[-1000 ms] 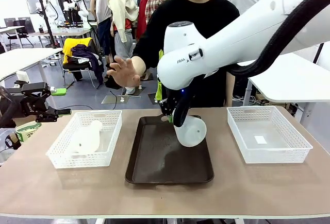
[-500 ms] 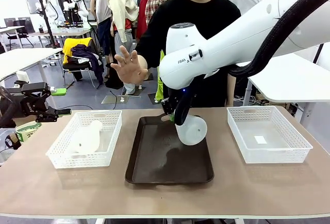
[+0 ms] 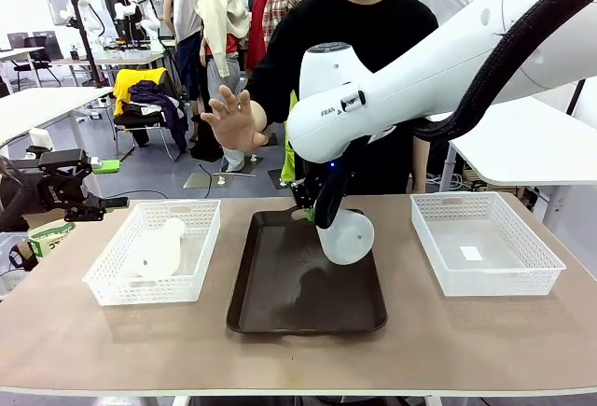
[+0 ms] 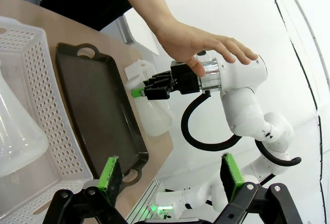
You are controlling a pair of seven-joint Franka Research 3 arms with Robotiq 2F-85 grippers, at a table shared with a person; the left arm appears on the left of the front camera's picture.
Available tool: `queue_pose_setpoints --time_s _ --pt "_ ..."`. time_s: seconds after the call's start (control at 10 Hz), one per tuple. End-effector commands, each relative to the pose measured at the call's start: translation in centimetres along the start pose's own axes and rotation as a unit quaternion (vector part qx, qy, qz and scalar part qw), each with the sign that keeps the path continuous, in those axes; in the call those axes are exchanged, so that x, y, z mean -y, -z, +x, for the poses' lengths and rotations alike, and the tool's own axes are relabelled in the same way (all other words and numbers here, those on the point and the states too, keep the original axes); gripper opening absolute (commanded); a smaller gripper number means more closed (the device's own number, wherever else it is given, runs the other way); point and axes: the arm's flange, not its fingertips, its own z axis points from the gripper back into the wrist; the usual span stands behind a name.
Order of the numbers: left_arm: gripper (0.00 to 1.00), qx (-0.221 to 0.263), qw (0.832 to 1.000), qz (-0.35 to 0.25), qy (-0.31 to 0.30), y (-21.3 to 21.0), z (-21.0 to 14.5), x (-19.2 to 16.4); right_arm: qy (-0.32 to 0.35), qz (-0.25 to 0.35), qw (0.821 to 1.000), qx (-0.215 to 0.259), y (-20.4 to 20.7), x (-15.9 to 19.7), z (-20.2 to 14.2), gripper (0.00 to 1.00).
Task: Prepare the laboratory tools.
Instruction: While moving the picked Big flask to the Handle tray indicated by the person, stop as directed by the person, then place the picked Big flask upright in the Handle tray as instructed by the person.
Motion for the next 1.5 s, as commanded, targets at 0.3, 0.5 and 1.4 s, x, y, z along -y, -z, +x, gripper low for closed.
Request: queue_pose_setpoints --time_s 0.3,0.5,1.4 --pt "1.0 0.012 1.0 -0.013 0.004 0.07 0.06 0.0 0.003 0.002 1.0 0.002 0.02 -0.01 0.05 0.0" --pt "1.0 0.012 1.0 -0.013 0.004 0.07 0.06 0.0 0.003 0.002 1.0 0.002 0.02 -0.01 0.05 0.0" --pt "1.0 0.012 1.0 -0.013 0.004 0.07 0.06 0.0 0.003 0.002 1.0 0.002 0.02 -0.01 0.05 0.0"
